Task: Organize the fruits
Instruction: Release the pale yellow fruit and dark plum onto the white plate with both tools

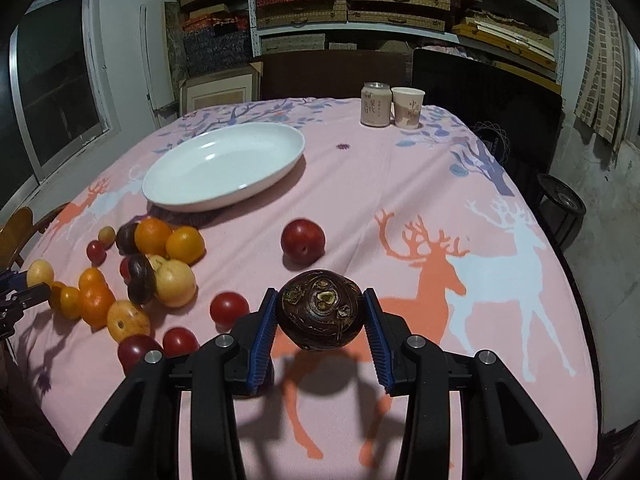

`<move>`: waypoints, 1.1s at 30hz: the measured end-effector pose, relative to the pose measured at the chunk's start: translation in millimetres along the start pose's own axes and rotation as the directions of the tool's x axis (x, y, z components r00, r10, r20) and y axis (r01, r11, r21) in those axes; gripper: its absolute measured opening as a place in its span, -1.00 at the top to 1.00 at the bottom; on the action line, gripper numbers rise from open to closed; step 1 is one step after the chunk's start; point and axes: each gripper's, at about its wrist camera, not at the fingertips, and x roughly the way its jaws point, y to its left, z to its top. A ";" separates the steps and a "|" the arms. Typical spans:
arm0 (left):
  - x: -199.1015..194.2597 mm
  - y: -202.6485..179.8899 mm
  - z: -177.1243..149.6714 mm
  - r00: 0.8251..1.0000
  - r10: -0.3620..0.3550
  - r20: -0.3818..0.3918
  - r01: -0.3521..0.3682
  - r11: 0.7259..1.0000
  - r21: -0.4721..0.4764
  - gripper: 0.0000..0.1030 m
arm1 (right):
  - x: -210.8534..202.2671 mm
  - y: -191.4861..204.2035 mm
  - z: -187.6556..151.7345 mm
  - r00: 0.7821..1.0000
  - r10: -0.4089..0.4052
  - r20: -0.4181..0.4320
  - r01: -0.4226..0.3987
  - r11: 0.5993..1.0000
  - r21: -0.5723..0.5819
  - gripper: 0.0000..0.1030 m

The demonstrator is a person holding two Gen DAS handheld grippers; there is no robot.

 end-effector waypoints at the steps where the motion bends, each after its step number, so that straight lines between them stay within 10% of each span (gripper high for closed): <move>1: 2.3 1.3 12.2 1.000 -0.002 0.007 0.002 1.000 0.003 0.17 | 1.0 0.6 8.4 1.000 0.009 0.007 -0.009 1.000 0.001 0.17; 17: 173.7 30.5 180.3 0.987 0.001 -0.163 -0.017 0.996 -0.093 0.17 | 149.5 64.7 153.1 0.994 0.082 -0.066 -0.083 0.996 -0.013 0.15; 21: 208.4 41.1 194.8 0.973 -0.006 -0.232 -0.026 0.990 -0.137 0.16 | 172.5 87.1 162.7 0.993 0.084 -0.080 -0.090 0.993 -0.081 -0.46; 33: 76.0 30.8 145.6 1.000 -0.010 -0.014 0.009 0.999 -0.043 -0.38 | 47.1 61.9 104.6 0.991 0.127 0.046 -0.126 0.992 -0.033 -0.82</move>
